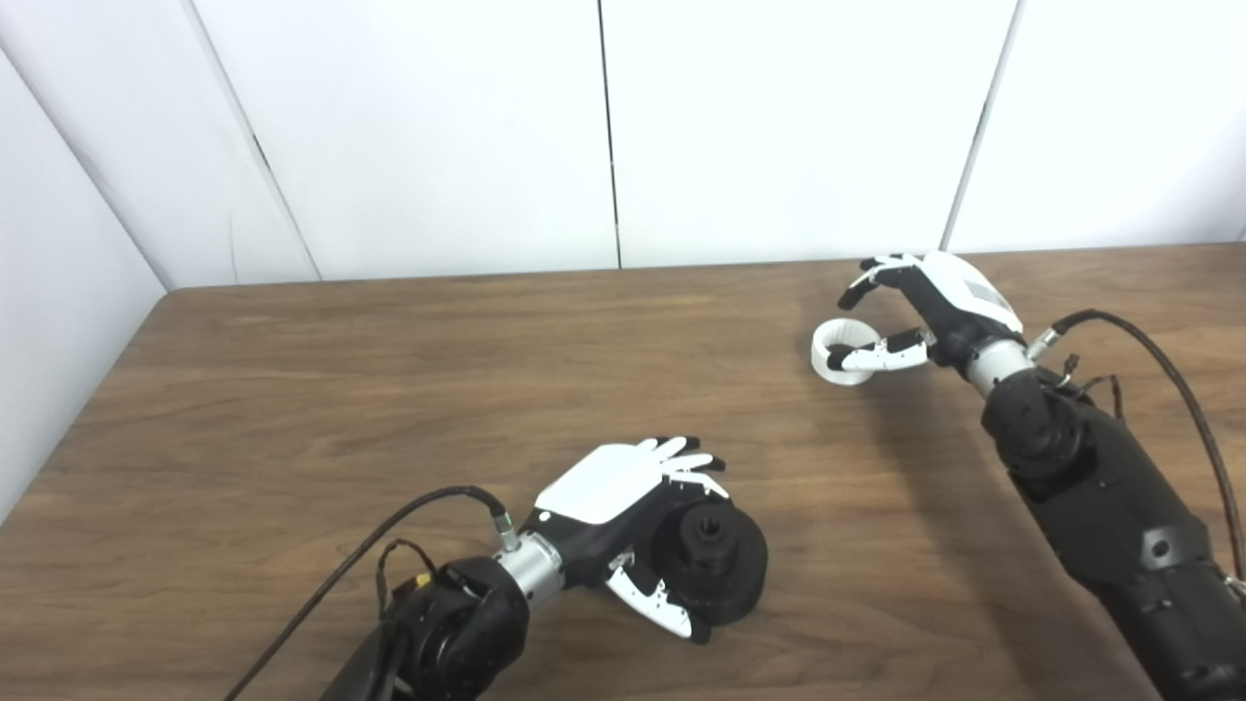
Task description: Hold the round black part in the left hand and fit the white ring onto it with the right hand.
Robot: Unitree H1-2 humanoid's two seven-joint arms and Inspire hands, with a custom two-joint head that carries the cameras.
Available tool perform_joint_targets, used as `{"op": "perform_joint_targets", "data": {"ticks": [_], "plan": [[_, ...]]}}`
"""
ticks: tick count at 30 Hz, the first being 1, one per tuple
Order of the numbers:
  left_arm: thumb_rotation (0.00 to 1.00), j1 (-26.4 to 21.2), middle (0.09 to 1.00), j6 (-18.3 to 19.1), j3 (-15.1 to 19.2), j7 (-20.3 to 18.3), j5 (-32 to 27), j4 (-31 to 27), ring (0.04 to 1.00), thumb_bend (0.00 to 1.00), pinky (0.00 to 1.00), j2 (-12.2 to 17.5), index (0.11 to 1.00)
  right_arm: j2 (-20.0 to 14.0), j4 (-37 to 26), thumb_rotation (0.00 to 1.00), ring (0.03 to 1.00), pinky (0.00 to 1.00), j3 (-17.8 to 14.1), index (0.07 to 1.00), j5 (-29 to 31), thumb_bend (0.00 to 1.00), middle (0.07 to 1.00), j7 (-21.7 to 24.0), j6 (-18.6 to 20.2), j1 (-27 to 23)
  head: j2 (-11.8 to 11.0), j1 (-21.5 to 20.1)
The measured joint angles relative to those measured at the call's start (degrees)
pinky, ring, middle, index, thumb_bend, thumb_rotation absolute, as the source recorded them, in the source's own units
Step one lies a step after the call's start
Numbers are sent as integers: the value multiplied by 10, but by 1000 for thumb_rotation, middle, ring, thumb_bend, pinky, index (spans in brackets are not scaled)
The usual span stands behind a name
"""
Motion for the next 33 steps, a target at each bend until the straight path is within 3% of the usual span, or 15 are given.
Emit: {"op": "perform_joint_targets", "data": {"ticks": [15, 19, 24, 33], "plan": [[300, 0, 936, -1, 0, 1, 1, 0, 1000, 916, 1000, 0, 699, -1, -7, 323, 950, 857, -2, 681, -1, 742, 886, 1, 1, 1, -1, -1], [300, 0, 937, -1, 0, 1, 1, 0, 1000, 914, 1000, 0, 700, -3, -6, 401, 970, 875, 1, 742, -1, 796, 908, 13, 4, 1, -1, -1], [298, 0, 936, -1, 0, 1, 0, 0, 1000, 910, 999, 0, 701, -5, -6, 392, 969, 870, 2, 781, -1, 870, 911, 32, 15, 0, -1, -1], [299, 0, 936, -1, 1, 0, 0, 0, 1000, 917, 999, 0, 700, -5, -1, 386, 965, 871, 2, 781, -1, 901, 907, 36, 19, 0, 0, 0]]}}
